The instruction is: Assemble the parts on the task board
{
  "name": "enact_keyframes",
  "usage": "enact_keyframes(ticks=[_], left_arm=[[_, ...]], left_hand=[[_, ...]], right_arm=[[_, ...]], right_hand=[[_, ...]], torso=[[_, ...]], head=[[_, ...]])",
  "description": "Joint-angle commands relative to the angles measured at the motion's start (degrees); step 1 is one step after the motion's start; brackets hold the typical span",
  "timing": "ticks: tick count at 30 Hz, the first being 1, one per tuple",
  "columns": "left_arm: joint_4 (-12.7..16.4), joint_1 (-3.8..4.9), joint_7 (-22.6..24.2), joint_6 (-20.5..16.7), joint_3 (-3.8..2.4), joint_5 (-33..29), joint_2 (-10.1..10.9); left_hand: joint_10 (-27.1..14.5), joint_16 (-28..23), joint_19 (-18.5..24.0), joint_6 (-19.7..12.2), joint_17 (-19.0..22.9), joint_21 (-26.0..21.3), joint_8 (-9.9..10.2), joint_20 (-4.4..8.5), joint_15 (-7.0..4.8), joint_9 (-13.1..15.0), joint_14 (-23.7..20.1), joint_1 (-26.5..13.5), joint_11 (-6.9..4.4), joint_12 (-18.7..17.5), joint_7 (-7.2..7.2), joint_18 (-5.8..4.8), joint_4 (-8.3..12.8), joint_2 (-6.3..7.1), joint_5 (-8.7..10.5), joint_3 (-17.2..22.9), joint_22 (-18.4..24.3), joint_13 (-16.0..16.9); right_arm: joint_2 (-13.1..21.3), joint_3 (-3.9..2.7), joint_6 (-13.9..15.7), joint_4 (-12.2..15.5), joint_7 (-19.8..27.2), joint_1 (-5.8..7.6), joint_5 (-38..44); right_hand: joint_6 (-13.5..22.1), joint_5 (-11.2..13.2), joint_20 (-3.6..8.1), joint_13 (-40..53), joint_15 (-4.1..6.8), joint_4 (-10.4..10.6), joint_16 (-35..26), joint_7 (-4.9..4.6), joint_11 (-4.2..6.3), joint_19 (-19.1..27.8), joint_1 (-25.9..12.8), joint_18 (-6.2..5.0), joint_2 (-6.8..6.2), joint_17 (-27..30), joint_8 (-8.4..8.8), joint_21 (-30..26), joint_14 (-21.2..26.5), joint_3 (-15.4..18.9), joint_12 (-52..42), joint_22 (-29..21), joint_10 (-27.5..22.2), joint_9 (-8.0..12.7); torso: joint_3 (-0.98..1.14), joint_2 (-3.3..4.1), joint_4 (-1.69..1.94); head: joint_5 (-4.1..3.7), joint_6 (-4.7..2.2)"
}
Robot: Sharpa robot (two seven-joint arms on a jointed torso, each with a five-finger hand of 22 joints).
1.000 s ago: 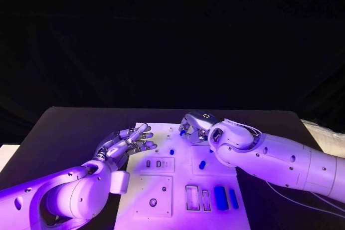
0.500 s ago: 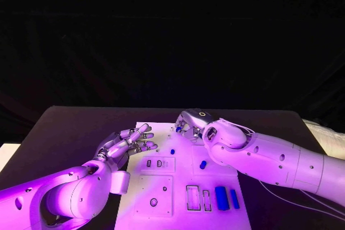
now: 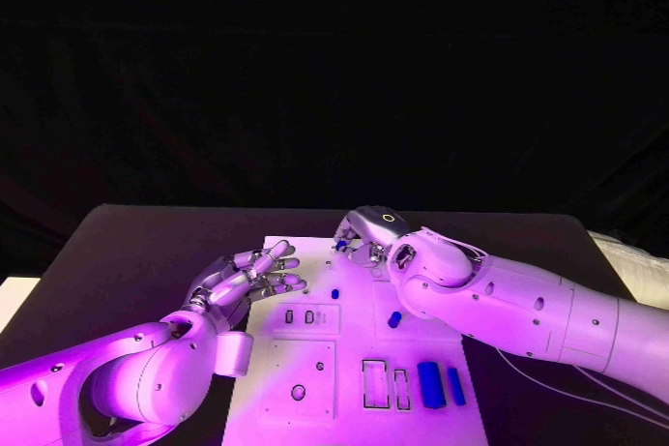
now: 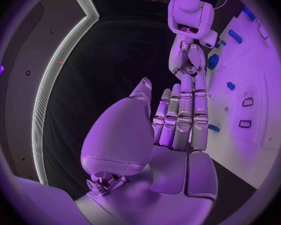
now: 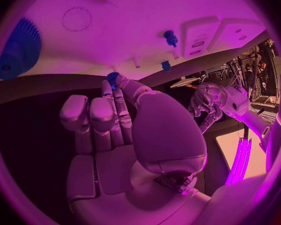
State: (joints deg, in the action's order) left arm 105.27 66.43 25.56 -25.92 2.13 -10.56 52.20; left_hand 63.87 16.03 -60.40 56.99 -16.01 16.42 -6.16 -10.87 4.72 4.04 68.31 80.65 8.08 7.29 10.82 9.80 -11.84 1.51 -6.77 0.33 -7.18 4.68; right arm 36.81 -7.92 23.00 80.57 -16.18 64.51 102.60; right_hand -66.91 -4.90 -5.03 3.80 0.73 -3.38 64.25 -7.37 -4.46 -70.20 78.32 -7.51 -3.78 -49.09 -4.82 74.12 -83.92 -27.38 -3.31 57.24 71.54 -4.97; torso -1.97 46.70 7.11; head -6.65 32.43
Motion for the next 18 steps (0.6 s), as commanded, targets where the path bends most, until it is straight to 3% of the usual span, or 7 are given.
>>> enact_keyframes(ticks=[1,11,18], left_arm=[[0.0,0.08,0.1,1.3,-0.05,-0.1,-0.2],[0.2,0.09,0.1,1.4,-0.05,-0.1,-0.1],[0.2,0.1,0.0,1.4,-0.05,-0.1,-0.1]], left_hand=[[-0.4,0.3,-0.4,0.0,-0.1,0.0,0.3,-0.17,0.03,-0.1,-0.4,-0.2,-0.08,-0.4,0.49,0.63,0.2,-0.54,-0.2,-0.2,0.1,-0.1],[-0.4,0.3,-0.4,0.0,-0.1,0.0,0.4,-0.17,0.03,-0.1,-0.4,-0.1,-0.08,-0.4,0.49,0.63,0.2,-0.55,-0.21,-0.2,0.1,-0.1],[-0.4,0.3,-0.3,0.0,-0.2,0.0,0.4,-0.18,0.04,-0.1,-0.4,-0.1,-0.09,-0.4,0.48,0.64,0.3,-0.59,-0.24,-0.2,0.1,-0.1]], right_arm=[[-0.5,-0.04,1.2,-0.4,-0.3,0.08,1.1],[-2.2,-0.03,-0.4,-2.2,0.1,0.13,1.2],[-2.8,-0.01,-1.6,-3.0,-0.4,0.1,1.8]], right_hand=[[-0.4,-0.2,-0.04,0.1,0.38,-0.1,0.3,-0.15,0.91,-0.2,0.8,0.97,0.16,-0.1,-0.21,0.4,-0.8,-0.4,-0.4,0.1,1.3,0.0],[-0.3,-0.3,-0.05,0.1,0.37,-0.1,0.5,-0.17,0.89,-0.2,0.7,0.98,-0.07,-0.2,-0.14,0.4,-0.8,-0.4,-0.4,0.1,1.3,-0.1],[-0.3,-0.3,-0.06,0.0,0.36,-0.1,0.5,-0.19,0.88,-0.2,0.7,0.97,-0.14,-0.2,-0.12,0.5,-0.8,-0.4,-0.3,0.1,1.3,-0.1]], torso=[[0.0,0.05,0.1],[0.02,0.25,0.2],[-0.08,0.26,0.24]], head=[[-0.02,-0.01],[0.22,0.28],[0.28,0.56]])
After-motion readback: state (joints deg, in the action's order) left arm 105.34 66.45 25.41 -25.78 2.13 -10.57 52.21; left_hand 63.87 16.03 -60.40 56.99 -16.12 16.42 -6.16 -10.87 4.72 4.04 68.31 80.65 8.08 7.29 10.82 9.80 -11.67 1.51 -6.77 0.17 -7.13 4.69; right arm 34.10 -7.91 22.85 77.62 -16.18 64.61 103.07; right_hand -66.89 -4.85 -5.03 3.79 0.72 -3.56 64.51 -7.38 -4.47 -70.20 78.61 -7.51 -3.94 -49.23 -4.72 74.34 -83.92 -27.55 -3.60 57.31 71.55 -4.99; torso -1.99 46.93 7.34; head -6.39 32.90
